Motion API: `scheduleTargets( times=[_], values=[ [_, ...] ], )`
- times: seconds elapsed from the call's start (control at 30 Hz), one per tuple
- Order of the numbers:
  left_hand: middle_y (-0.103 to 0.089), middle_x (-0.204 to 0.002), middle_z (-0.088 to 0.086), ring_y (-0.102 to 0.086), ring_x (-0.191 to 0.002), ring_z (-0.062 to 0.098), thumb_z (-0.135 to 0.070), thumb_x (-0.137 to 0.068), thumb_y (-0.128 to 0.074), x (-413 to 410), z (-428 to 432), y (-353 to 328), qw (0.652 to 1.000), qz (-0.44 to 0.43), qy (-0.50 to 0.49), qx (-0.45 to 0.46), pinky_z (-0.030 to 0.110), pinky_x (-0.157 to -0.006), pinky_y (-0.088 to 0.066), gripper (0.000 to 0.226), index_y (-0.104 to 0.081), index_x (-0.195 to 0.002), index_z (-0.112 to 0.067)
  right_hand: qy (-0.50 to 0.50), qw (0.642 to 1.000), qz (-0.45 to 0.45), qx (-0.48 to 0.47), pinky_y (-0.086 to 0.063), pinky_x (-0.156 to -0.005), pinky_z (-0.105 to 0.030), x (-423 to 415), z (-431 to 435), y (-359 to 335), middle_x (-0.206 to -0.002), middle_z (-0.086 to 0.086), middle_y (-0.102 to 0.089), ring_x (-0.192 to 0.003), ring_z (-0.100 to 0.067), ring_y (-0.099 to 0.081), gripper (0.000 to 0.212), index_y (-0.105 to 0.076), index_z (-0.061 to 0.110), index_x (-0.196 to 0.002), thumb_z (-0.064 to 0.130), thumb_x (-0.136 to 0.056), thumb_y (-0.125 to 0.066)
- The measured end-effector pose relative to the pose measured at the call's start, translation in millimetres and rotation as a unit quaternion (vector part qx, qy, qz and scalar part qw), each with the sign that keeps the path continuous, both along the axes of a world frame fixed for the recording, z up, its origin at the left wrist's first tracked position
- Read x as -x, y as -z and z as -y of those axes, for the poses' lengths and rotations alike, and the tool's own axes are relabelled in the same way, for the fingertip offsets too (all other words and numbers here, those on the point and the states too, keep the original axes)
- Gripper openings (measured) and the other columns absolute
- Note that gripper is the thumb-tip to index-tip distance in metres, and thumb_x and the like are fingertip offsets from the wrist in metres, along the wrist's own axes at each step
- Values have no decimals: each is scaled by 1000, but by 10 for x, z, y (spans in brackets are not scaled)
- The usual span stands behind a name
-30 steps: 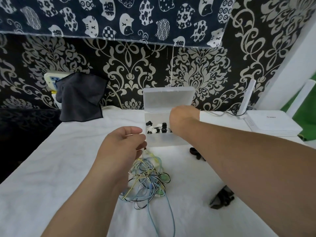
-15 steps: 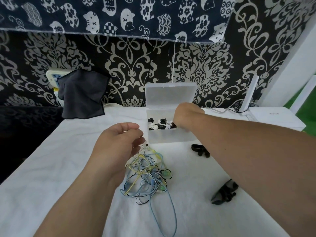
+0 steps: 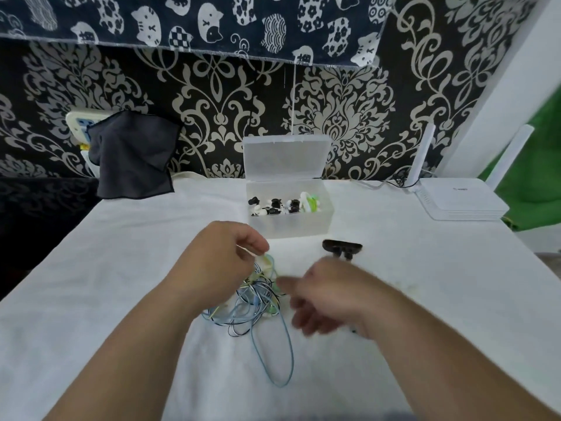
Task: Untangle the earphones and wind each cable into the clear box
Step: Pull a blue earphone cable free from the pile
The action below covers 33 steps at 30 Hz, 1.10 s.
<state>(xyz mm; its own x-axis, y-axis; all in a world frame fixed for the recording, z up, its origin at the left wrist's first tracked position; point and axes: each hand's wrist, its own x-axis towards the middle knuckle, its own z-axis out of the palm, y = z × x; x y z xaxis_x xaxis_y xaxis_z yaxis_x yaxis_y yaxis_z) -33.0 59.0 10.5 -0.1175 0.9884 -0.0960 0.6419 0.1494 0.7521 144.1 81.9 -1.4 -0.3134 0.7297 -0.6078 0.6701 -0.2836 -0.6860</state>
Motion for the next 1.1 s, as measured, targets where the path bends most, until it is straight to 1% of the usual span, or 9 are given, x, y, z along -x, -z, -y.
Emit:
scheduleTargets(
  times=[0.13, 0.23, 0.37, 0.5, 0.6, 0.77, 0.87, 1.0, 1.1],
  values=[
    [-62, -100, -22, -57, -92, -9, -7, -76, -71, -81, 62, 90, 976, -154, 149, 38, 9, -76, -44, 41, -68, -98, -42, 22, 992, -121, 16, -47, -66, -26, -33, 315, 196, -71, -8, -73, -60, -14, -64, 18, -70, 0, -84, 17, -91, -69],
    [-60, -105, -19, -55, -101, -2, -27, -78, -75, -115, 89, 183, 957, -193, 208, 53, 22, -93, -44, 29, -64, -100, -43, 73, 979, -188, -32, -51, -70, -29, -101, 284, 85, -62, -4, -64, -59, -16, -61, 11, -72, -2, -92, 4, -93, -62],
    [-55, -107, -12, -54, -104, 11, -46, -90, -61, -77, 48, 234, 958, -263, 109, 23, 43, -115, -24, 13, -58, -87, -34, 164, 929, -331, -39, -50, -65, -32, -301, 170, -196, -55, 0, -38, -47, -15, -36, 13, -71, 5, -83, 3, -91, -60],
    [-57, -108, -6, -54, -89, 16, -44, -89, -63, 3, 0, 181, 972, -234, -3, -12, 47, -109, -33, 13, -56, -83, -35, 230, 847, -472, -78, -45, -55, -27, -521, 98, -454, -52, 1, -28, -44, -12, -26, 14, -66, 13, -64, 18, -55, -75],
    [-58, -105, -2, -57, -91, 19, -43, -91, -59, 33, 10, 165, 969, -242, -54, -7, 47, -106, -36, 17, -59, -81, -30, 267, 814, -504, -107, -40, -51, -23, -670, 51, -512, -51, 4, -26, -43, -10, -22, 14, -61, 18, -57, 18, -52, -74],
    [-64, -110, 5, -62, -95, 28, -21, -95, -52, 119, 11, 156, 965, -179, -147, -122, 39, -93, -45, 21, -71, -103, -23, 253, 901, -319, -145, -24, -43, -24, -700, -30, -385, -56, 0, -27, -47, -13, -19, 5, -68, 6, -78, 8, -83, -69],
    [-65, -114, -3, -59, -103, 13, -21, -98, -50, 113, -18, 63, 961, -103, -165, -195, 29, -92, -43, 26, -71, -115, -24, 186, 939, -244, -155, -24, -46, -27, -646, -46, -312, -53, 3, -32, -48, -14, -22, 18, -74, 9, -77, 16, -91, -66],
    [-61, -71, -13, -49, -58, 0, -24, -99, -55, 74, -36, -50, 951, 92, -218, -199, 9, -56, -38, 20, -75, -100, -29, 108, 969, -82, -206, -28, -53, -28, -616, -97, -204, -50, 6, -38, -45, -14, -31, 25, -76, 21, -76, 29, -95, -61],
    [-54, -51, -17, -41, -38, 2, -20, -97, -58, 136, -12, -91, 936, 101, -267, -205, 19, -45, -30, 20, -73, -86, -28, 69, 968, 3, -242, -28, -48, -26, -615, -139, -132, -46, 8, -40, -43, -12, -34, 27, -74, 22, -75, 30, -96, -59]
  ],
)
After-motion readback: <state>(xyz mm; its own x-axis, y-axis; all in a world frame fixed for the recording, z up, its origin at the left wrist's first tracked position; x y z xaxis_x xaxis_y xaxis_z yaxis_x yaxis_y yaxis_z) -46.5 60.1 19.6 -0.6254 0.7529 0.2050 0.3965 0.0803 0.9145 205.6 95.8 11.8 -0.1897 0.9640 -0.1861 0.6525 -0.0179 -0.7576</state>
